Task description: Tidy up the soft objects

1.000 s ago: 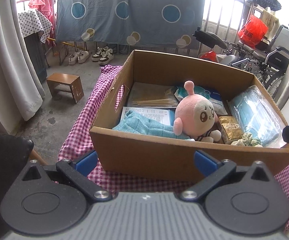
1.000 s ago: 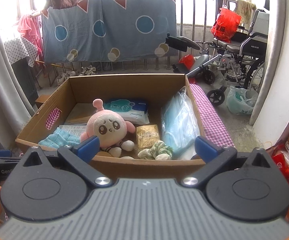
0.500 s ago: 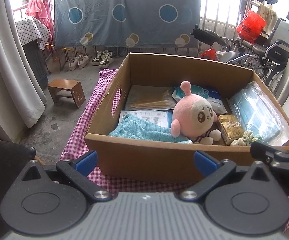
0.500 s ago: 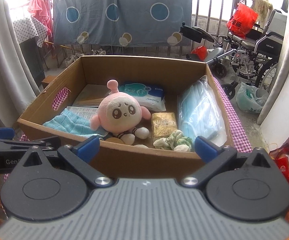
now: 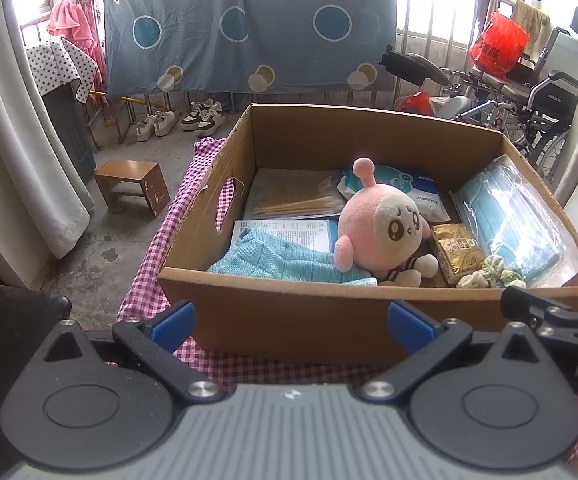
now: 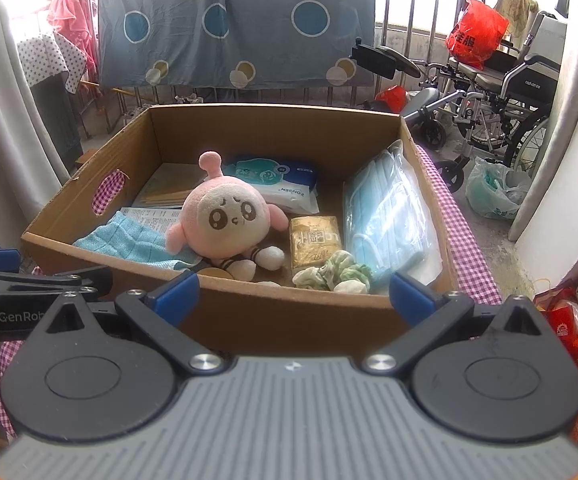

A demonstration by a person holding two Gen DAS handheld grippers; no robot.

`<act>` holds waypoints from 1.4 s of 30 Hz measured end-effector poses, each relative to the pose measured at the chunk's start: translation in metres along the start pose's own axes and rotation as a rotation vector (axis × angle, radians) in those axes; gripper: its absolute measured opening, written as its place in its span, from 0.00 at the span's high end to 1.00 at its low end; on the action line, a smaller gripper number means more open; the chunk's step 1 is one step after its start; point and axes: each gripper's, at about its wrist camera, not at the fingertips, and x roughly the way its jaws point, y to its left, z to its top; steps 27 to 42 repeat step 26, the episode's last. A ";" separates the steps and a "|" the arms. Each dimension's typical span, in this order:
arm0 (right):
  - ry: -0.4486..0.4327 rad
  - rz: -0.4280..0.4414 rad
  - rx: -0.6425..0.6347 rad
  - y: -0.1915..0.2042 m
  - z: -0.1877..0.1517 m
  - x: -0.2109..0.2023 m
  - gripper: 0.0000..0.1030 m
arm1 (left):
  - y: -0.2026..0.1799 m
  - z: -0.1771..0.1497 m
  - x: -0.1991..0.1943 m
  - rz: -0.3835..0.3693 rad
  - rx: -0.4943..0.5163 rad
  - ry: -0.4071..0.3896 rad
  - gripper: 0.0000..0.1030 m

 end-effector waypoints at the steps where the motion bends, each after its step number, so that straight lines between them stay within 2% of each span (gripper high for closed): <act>1: 0.003 0.001 0.003 -0.001 -0.001 0.000 0.01 | 0.000 0.000 0.000 0.001 0.001 0.002 0.00; 42: 0.009 0.011 0.028 -0.004 -0.003 -0.003 0.01 | -0.003 -0.001 -0.005 -0.002 0.007 0.004 0.00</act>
